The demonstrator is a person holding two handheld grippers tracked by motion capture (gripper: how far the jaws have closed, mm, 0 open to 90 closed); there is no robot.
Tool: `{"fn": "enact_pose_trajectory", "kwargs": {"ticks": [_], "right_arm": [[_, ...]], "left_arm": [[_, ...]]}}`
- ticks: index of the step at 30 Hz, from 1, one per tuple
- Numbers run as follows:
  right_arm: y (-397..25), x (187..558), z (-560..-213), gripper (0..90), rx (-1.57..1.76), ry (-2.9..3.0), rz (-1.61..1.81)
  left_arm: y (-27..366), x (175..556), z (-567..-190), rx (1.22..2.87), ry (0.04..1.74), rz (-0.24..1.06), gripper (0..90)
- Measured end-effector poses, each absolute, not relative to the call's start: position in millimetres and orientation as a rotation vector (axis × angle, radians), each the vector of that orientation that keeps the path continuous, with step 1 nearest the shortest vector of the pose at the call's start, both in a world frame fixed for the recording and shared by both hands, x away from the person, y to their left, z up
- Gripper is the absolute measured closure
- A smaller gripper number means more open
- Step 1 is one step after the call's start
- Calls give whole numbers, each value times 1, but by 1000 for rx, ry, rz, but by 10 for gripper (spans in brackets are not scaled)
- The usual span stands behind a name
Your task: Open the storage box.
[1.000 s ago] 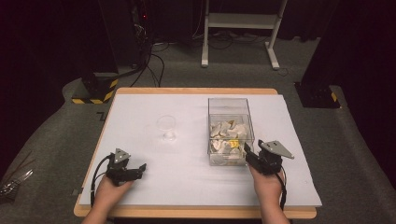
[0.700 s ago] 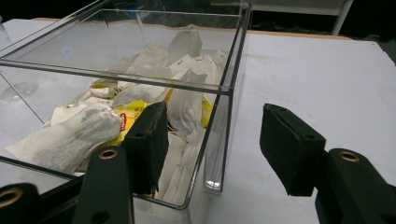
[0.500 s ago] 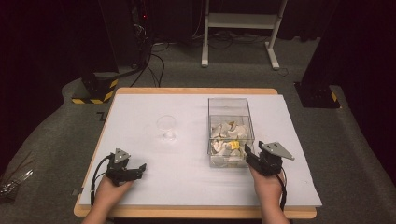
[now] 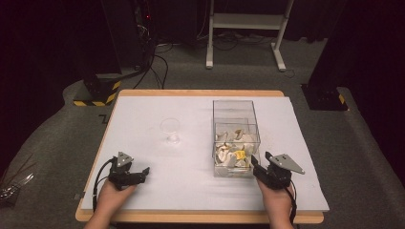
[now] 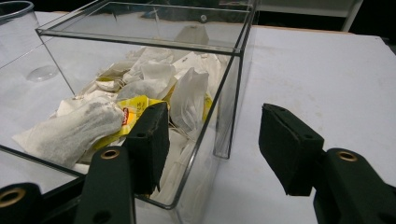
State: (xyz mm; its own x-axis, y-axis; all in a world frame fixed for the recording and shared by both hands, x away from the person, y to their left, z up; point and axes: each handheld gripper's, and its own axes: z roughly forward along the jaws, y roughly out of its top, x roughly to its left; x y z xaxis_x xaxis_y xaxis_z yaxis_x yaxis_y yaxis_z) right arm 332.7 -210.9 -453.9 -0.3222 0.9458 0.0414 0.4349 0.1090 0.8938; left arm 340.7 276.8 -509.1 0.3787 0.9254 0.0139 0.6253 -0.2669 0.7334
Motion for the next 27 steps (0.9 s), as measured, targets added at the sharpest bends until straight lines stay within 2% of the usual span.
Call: {"fn": "enact_pose_trajectory", "kwargs": {"ticks": [27], "right_arm": [[-221,311,-454,428,1336,1831,1155]], "left_arm": [[276,341,-509,1988,1333,597,157]]}}
